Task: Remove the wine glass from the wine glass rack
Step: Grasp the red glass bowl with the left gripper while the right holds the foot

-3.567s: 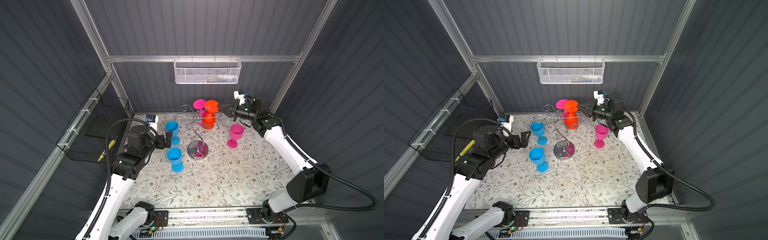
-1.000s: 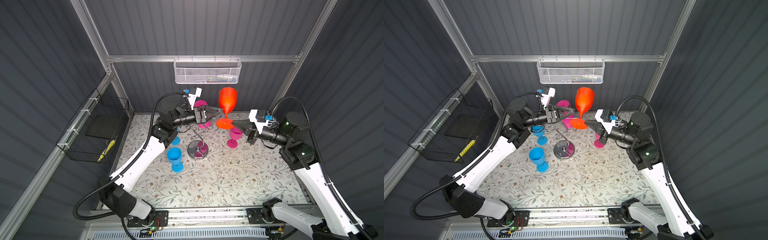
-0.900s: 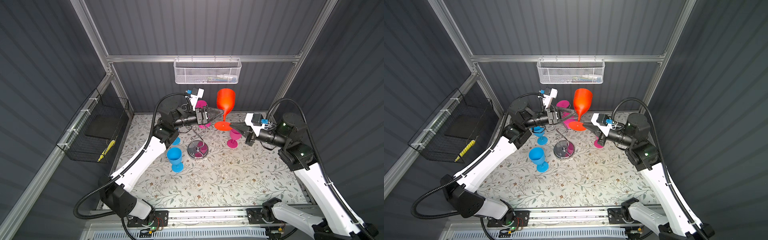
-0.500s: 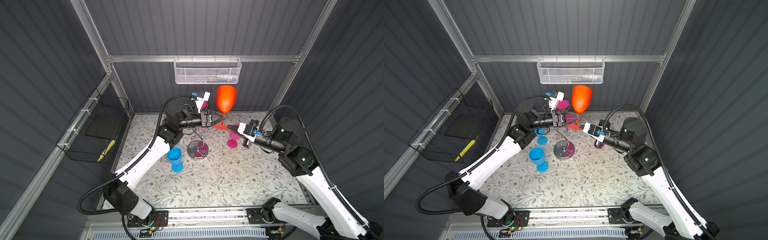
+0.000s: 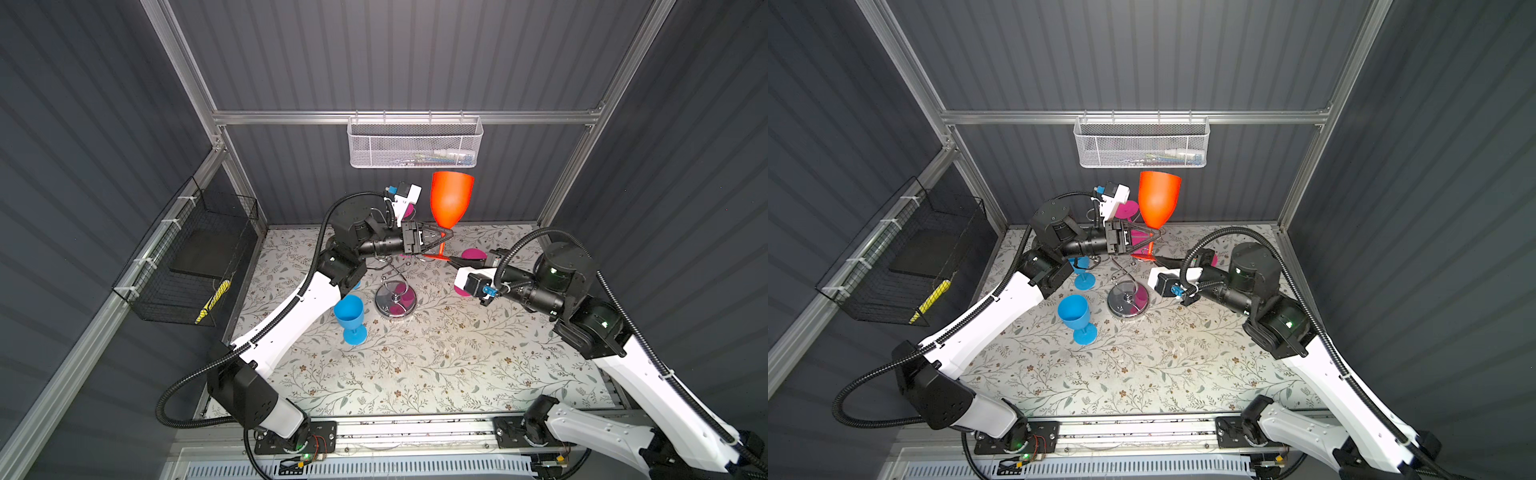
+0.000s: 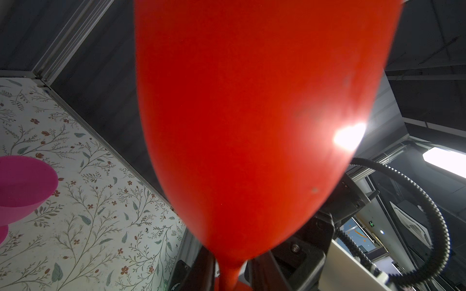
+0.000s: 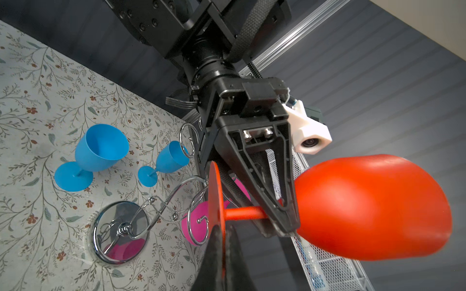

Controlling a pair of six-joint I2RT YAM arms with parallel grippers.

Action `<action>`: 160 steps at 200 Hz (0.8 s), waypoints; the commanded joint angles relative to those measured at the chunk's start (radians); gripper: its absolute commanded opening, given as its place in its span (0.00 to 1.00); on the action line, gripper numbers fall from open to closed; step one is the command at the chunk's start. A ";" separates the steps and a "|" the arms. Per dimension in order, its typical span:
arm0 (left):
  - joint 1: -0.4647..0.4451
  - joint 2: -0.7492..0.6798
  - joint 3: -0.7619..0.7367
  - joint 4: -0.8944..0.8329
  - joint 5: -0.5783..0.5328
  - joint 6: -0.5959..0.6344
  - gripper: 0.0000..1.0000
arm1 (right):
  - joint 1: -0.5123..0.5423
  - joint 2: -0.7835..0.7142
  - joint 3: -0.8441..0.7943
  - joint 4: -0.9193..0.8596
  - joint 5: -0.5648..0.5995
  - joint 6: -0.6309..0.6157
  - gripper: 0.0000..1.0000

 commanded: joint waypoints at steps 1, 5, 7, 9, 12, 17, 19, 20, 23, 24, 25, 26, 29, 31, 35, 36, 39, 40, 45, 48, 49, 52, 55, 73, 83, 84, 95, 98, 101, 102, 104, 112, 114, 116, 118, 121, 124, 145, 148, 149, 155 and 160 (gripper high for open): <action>-0.008 0.001 -0.002 0.009 0.042 0.007 0.22 | 0.023 0.016 0.020 -0.076 0.070 -0.084 0.00; -0.008 0.001 -0.002 0.007 0.043 0.007 0.21 | 0.025 0.019 0.022 -0.078 0.072 -0.086 0.00; -0.008 0.001 -0.003 0.007 0.044 0.007 0.21 | 0.026 0.019 0.023 -0.080 0.074 -0.088 0.00; -0.008 0.001 -0.003 0.007 0.044 0.008 0.20 | 0.026 0.019 0.022 -0.081 0.075 -0.090 0.00; -0.008 0.001 -0.003 0.006 0.044 0.008 0.20 | 0.027 0.019 0.022 -0.081 0.078 -0.090 0.00; -0.008 0.001 -0.004 0.004 0.046 0.008 0.20 | 0.029 0.019 0.022 -0.081 0.078 -0.092 0.00; -0.008 0.001 -0.004 0.003 0.045 0.008 0.19 | 0.031 0.020 0.022 -0.080 0.078 -0.093 0.00; -0.008 0.000 -0.004 0.003 0.045 0.008 0.19 | 0.030 0.020 0.021 -0.081 0.079 -0.094 0.00; -0.008 0.000 -0.003 0.001 0.046 0.011 0.19 | 0.031 0.021 0.020 -0.081 0.080 -0.094 0.00; -0.008 0.000 -0.003 0.000 0.045 0.011 0.19 | 0.031 0.020 0.020 -0.081 0.080 -0.094 0.00; -0.008 0.001 -0.003 -0.001 0.044 0.012 0.19 | 0.031 0.020 0.020 -0.081 0.081 -0.094 0.00; -0.008 0.000 -0.003 -0.001 0.044 0.013 0.18 | 0.032 0.020 0.020 -0.081 0.081 -0.094 0.00; -0.008 0.000 -0.003 -0.004 0.044 0.014 0.18 | 0.033 0.020 0.020 -0.080 0.081 -0.095 0.00; -0.008 -0.001 -0.003 -0.006 0.045 0.016 0.17 | 0.034 0.020 0.021 -0.081 0.082 -0.094 0.00; -0.008 -0.001 -0.003 -0.010 0.045 0.020 0.16 | 0.036 0.020 0.020 -0.083 0.083 -0.094 0.00; -0.008 -0.001 -0.003 -0.011 0.046 0.020 0.16 | 0.036 0.020 0.022 -0.083 0.083 -0.094 0.00; -0.008 -0.002 -0.002 -0.014 0.046 0.021 0.15 | 0.037 0.020 0.022 -0.082 0.085 -0.094 0.00; -0.008 -0.002 -0.003 -0.015 0.046 0.023 0.15 | 0.037 0.020 0.022 -0.082 0.085 -0.095 0.00; -0.008 -0.004 -0.003 -0.018 0.044 0.026 0.14 | 0.039 0.020 0.022 -0.084 0.084 -0.094 0.00; -0.008 -0.004 -0.004 -0.020 0.043 0.027 0.14 | 0.040 0.020 0.023 -0.085 0.085 -0.094 0.00; -0.008 -0.004 -0.004 -0.021 0.044 0.027 0.14 | 0.039 0.020 0.024 -0.086 0.085 -0.093 0.00; -0.008 -0.005 -0.004 -0.022 0.044 0.027 0.13 | 0.040 0.020 0.023 -0.086 0.085 -0.091 0.00; -0.008 -0.005 -0.003 -0.022 0.044 0.028 0.13 | 0.041 0.020 0.025 -0.087 0.084 -0.087 0.00; -0.008 -0.005 -0.004 -0.022 0.043 0.033 0.10 | 0.042 0.020 0.034 -0.090 0.070 -0.053 0.00; -0.008 -0.007 -0.004 -0.024 0.040 0.037 0.07 | 0.042 0.017 0.034 -0.091 0.064 -0.041 0.00; -0.008 -0.006 -0.004 -0.025 0.040 0.037 0.07 | 0.043 0.017 0.034 -0.092 0.063 -0.040 0.00; -0.008 -0.006 -0.003 -0.025 0.038 0.039 0.05 | 0.044 0.015 0.033 -0.092 0.062 -0.032 0.03; -0.008 -0.006 -0.004 -0.025 0.037 0.039 0.04 | 0.045 0.015 0.032 -0.093 0.063 -0.031 0.05; -0.007 -0.007 -0.003 -0.025 0.037 0.040 0.03 | 0.045 0.015 0.030 -0.091 0.063 -0.031 0.07; -0.008 -0.008 -0.004 -0.025 0.036 0.041 0.03 | 0.045 0.015 0.030 -0.092 0.063 -0.030 0.08; -0.008 -0.007 -0.004 -0.025 0.036 0.042 0.03 | 0.045 0.014 0.029 -0.090 0.064 -0.029 0.10; -0.008 -0.010 -0.004 -0.025 0.033 0.044 0.01 | 0.046 0.013 0.024 -0.087 0.065 -0.024 0.18; -0.008 -0.011 -0.004 -0.025 0.033 0.045 0.01 | 0.047 0.012 0.024 -0.086 0.064 -0.023 0.20; -0.008 -0.012 -0.003 -0.025 0.032 0.046 0.00 | 0.048 0.012 0.023 -0.086 0.065 -0.021 0.23; -0.008 -0.011 -0.003 -0.025 0.030 0.047 0.00 | 0.048 0.011 0.021 -0.084 0.065 -0.020 0.25; -0.008 -0.013 -0.004 -0.025 0.030 0.049 0.00 | 0.048 0.010 0.019 -0.081 0.065 -0.017 0.30; -0.008 -0.015 -0.003 -0.026 0.028 0.051 0.00 | 0.050 0.008 0.015 -0.079 0.064 -0.014 0.35; -0.007 -0.027 0.006 -0.061 0.008 0.096 0.00 | 0.051 -0.008 -0.004 -0.053 0.059 0.015 0.92; -0.007 -0.029 0.011 -0.074 0.004 0.110 0.00 | 0.051 -0.011 -0.005 -0.050 0.058 0.020 0.98; -0.007 -0.030 0.012 -0.081 0.003 0.115 0.00 | 0.051 -0.013 -0.006 -0.049 0.057 0.021 0.98; -0.006 -0.035 0.023 -0.115 -0.011 0.147 0.00 | 0.051 -0.020 -0.012 -0.046 0.057 0.035 0.99; -0.006 -0.041 0.035 -0.143 -0.021 0.180 0.00 | 0.051 -0.029 -0.017 -0.009 0.057 0.045 0.99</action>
